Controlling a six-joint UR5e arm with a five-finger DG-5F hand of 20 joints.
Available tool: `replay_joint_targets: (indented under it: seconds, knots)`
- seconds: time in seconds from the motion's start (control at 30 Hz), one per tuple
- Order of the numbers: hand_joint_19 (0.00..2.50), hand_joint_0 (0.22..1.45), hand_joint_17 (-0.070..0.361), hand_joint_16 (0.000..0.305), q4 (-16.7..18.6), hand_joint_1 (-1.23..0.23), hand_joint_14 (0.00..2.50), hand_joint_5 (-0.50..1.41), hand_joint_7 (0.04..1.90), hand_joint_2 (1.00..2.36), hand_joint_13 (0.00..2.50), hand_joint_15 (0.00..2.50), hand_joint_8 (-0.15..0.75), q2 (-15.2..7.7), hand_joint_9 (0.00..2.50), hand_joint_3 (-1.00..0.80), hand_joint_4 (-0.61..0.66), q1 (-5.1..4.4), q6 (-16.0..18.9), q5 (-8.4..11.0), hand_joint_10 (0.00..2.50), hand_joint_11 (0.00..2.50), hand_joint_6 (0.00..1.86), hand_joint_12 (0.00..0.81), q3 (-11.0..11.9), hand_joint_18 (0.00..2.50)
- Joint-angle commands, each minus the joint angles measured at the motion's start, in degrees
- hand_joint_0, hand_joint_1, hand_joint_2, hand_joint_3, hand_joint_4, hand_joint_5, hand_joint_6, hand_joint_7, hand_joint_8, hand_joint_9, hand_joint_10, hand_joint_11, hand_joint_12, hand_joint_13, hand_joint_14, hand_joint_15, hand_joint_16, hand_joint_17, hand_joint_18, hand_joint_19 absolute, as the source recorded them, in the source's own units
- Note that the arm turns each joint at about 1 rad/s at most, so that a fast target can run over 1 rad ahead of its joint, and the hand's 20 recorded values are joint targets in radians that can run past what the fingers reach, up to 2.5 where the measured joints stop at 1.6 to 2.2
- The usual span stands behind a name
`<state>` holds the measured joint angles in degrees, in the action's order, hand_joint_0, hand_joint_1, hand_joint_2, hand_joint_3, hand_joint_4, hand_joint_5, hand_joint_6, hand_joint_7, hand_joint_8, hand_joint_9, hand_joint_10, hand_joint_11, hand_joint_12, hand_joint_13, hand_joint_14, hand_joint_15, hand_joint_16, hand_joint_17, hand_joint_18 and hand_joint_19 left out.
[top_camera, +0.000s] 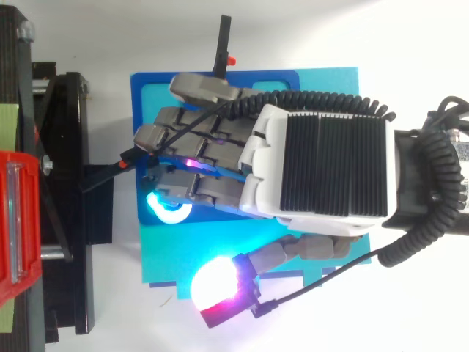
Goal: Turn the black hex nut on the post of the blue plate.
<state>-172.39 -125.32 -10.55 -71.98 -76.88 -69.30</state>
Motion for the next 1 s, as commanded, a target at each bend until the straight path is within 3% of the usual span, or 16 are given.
replay_joint_targets:
  seconds: [0.0,0.33,0.4,0.7,0.87,0.9,0.97]
  knots:
    - [0.09,0.46,0.143,0.064,-1.5,-0.30,0.00,-0.20,1.11,1.00,0.27,0.06,0.269,0.1,0.27,-0.50,0.18,0.71,-1.0,-0.99,0.00,0.00,0.50,0.394,0.7,0.13]
    - [0.11,0.46,0.142,0.063,-2.0,-0.30,0.00,-0.20,1.13,1.00,0.28,0.07,0.271,0.1,0.28,-0.50,0.20,2.38,-2.5,-3.63,0.00,0.00,0.50,0.395,0.9,0.14]
    - [0.10,0.46,0.142,0.063,-2.0,-0.30,0.00,-0.20,1.12,1.00,0.28,0.07,0.271,0.0,0.28,-0.50,0.21,3.17,-2.6,-3.98,0.00,0.00,0.50,0.396,0.8,0.14]
    - [0.10,0.46,0.141,0.063,-2.1,-0.30,0.00,-0.20,1.13,1.00,0.29,0.07,0.270,0.0,0.28,-0.50,0.21,5.01,-4.6,-7.67,0.00,0.00,0.50,0.395,0.8,0.15]
    - [0.11,0.46,0.141,0.062,-2.0,-0.29,0.00,-0.20,1.14,1.00,0.29,0.07,0.270,0.1,0.28,-0.50,0.21,6.33,-5.5,-9.43,0.00,0.00,0.50,0.395,0.8,0.16]
    - [0.12,0.46,0.141,0.063,-2.1,-0.29,0.00,-0.20,1.14,1.00,0.29,0.07,0.269,0.1,0.28,-0.50,0.20,7.65,-5.7,-11.28,0.00,0.00,0.50,0.395,0.9,0.16]
    - [0.11,0.46,0.141,0.062,-2.7,-0.29,0.00,-0.20,1.13,1.00,0.29,0.07,0.269,0.1,0.28,-0.50,0.21,8.35,-5.7,-12.60,0.00,0.00,0.50,0.394,0.9,0.16]
